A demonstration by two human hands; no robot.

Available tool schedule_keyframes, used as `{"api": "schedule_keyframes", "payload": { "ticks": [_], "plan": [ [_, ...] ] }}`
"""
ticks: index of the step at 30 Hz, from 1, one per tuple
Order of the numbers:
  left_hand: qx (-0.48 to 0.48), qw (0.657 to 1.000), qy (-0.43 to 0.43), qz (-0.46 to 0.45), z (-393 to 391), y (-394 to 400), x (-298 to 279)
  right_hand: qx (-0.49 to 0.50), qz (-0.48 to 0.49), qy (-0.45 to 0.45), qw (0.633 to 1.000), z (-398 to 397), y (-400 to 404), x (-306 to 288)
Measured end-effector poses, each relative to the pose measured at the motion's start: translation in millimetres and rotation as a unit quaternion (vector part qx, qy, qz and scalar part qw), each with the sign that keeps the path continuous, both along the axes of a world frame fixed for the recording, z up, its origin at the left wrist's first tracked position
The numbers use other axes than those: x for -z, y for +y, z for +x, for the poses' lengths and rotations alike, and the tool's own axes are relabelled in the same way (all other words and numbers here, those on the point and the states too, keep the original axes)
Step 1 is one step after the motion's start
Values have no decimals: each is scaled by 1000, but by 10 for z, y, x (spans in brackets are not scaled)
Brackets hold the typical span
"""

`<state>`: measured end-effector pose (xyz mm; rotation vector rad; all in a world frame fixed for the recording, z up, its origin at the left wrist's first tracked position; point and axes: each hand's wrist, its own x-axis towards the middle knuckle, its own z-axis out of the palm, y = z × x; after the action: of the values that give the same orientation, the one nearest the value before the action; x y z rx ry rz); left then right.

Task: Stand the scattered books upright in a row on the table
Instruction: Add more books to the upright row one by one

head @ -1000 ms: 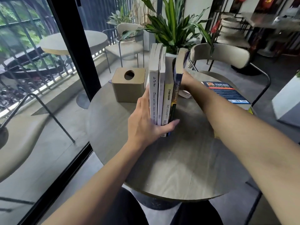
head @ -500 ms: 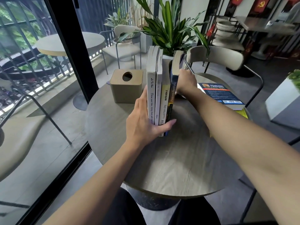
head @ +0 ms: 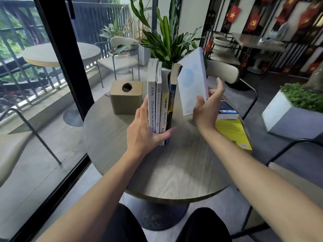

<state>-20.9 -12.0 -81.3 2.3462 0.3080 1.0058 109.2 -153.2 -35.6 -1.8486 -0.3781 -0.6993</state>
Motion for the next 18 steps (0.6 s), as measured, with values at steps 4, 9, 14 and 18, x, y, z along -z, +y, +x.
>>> {"api": "schedule_keyframes", "payload": {
  "ticks": [4,9,14,18],
  "plan": [
    [-3,1000,0,-1,-15,-10,-4,-10,-21,17,1000,-290,-56,194],
    [1,1000,-1,-6,-42,-29,-17,-25,-90,30,995,-510,-65,257],
    [-3,1000,12,-16,-57,-34,-20,-38,-179,48,982,-637,-103,152],
    [-4,1000,20,-20,-60,-41,-21,-32,-274,110,955,-649,-150,-46]
  ]
}}
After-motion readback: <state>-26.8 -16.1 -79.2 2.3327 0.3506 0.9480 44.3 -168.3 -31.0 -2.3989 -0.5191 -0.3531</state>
